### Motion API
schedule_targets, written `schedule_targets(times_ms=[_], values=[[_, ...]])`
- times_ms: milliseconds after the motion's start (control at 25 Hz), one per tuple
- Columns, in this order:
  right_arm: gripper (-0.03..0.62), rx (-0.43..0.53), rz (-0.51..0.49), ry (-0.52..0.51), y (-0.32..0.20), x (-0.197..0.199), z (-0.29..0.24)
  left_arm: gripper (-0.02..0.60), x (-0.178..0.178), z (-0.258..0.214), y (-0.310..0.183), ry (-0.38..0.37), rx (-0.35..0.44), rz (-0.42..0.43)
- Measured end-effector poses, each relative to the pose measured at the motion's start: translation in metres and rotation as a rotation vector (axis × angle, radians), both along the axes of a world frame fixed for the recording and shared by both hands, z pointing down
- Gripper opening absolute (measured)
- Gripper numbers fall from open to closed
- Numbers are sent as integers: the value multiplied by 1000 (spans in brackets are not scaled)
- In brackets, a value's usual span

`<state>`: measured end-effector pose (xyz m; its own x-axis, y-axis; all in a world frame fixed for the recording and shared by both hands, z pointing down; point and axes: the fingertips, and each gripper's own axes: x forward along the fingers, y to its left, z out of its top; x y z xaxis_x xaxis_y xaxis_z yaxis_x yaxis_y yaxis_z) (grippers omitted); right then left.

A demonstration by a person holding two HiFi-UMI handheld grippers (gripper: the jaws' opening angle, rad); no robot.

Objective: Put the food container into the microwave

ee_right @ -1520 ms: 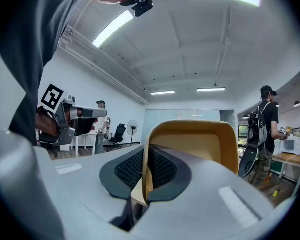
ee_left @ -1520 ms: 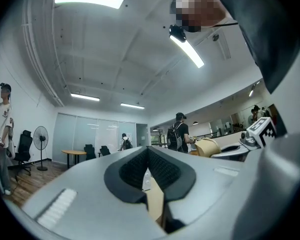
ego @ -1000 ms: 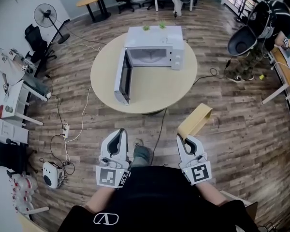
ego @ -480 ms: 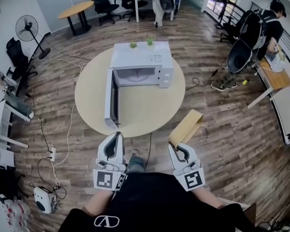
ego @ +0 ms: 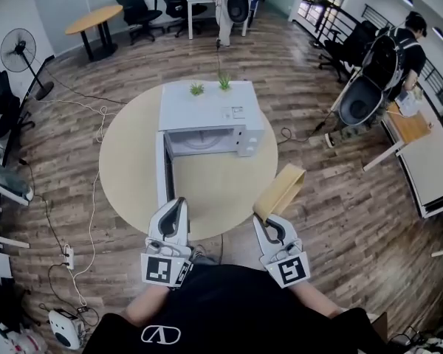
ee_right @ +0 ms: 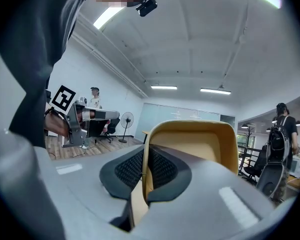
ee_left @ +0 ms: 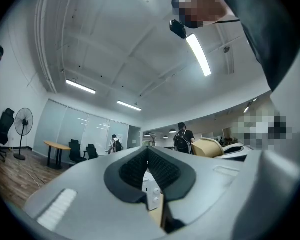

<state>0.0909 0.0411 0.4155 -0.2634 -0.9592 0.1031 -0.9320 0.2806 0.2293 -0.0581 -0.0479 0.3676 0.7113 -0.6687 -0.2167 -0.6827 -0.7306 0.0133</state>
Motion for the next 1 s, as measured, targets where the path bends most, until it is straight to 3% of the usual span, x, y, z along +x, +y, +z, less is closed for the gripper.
schedule_targets(times_ms=[440,720,1000], values=[[11,-14,59,18,-101,-21,1,0,-13,0,-102,18,-5,53],[11,-11,26,44,-127,-30,-2,0,-21,2,-123,8,-16,30],[11,-9,-24,48,-138,-10,1,0,-5,-2,-123,-10,28,-32]])
